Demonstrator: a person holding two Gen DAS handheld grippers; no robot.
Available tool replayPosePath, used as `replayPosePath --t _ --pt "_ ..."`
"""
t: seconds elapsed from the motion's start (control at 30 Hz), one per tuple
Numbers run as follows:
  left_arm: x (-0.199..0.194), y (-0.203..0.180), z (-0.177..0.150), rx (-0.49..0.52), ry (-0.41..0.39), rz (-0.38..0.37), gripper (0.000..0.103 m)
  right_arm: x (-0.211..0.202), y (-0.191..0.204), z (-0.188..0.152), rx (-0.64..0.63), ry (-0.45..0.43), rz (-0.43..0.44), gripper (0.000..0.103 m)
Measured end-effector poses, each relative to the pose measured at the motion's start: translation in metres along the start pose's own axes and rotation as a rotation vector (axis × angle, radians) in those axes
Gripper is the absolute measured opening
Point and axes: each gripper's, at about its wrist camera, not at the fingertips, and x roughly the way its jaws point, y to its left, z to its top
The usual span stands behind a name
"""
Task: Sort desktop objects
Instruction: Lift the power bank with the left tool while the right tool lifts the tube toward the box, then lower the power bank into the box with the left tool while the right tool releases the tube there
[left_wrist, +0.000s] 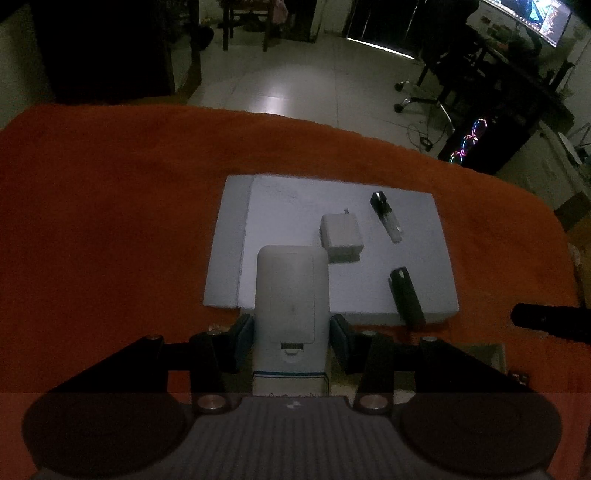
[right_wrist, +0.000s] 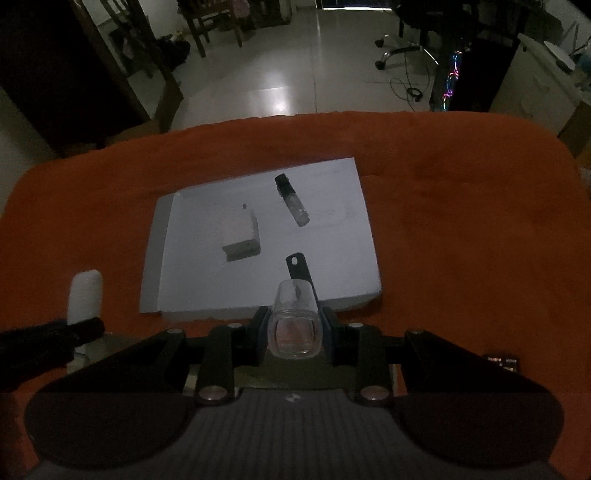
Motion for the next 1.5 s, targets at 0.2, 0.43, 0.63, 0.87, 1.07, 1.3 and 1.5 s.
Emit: replayPosePath --t 0.2,0.43,0.63,0.87,1.07,1.3,1.5 --pt "-0.011 -0.001 -0.035 0.036 -0.007 0.018 0.040 -0.013 0.006 -0.029 -0.019 -0.014 0.004 0.031" --pt "-0.001 0.001 -0.082 0.072 0.025 0.033 0.040 -0.005 0.009 -0.070 -0.038 0.008 -0.001 0.031" --pt "0.012 0.004 -0.108 0.080 0.052 0.030 0.040 0.021 0.016 -0.106 -0.080 0.055 -0.025 0.031" --pt "0.039 0.005 -0.129 0.071 0.078 0.031 0.040 0.055 0.014 -0.129 -0.085 0.103 -0.028 0.031" --pt "0.063 0.004 -0.144 0.091 0.128 0.038 0.040 0.082 0.007 -0.143 -0.076 0.141 -0.028 0.031" --pt "0.081 0.007 -0.143 0.088 0.140 0.068 0.040 0.104 -0.013 -0.153 -0.049 0.181 -0.039 0.031" --pt "0.092 0.006 -0.143 0.098 0.148 0.065 0.040 0.125 -0.015 -0.162 -0.045 0.222 -0.028 0.032"
